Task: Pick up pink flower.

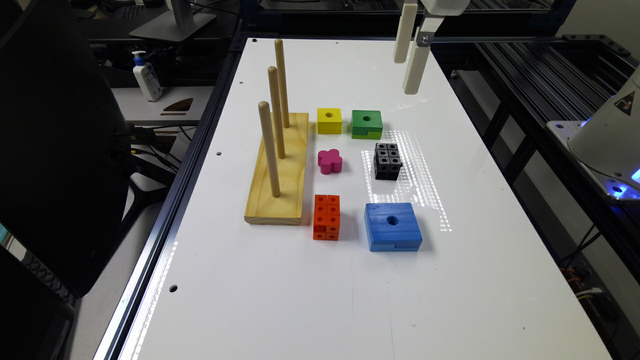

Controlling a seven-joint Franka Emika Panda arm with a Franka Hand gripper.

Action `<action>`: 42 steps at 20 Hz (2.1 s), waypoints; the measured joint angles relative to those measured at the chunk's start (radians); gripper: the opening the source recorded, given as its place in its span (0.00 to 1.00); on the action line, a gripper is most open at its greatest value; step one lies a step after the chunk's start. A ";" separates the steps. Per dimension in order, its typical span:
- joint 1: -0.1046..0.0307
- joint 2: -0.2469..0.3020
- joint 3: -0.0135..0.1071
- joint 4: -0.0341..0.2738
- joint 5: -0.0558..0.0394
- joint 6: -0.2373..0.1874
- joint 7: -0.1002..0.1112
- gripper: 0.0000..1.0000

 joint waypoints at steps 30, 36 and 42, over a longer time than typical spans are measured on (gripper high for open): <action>-0.001 0.187 0.000 0.196 -0.0019 0.001 0.000 1.00; -0.001 0.208 0.000 0.198 -0.0022 0.008 0.000 1.00; -0.001 0.301 0.000 0.202 -0.0038 0.106 0.000 1.00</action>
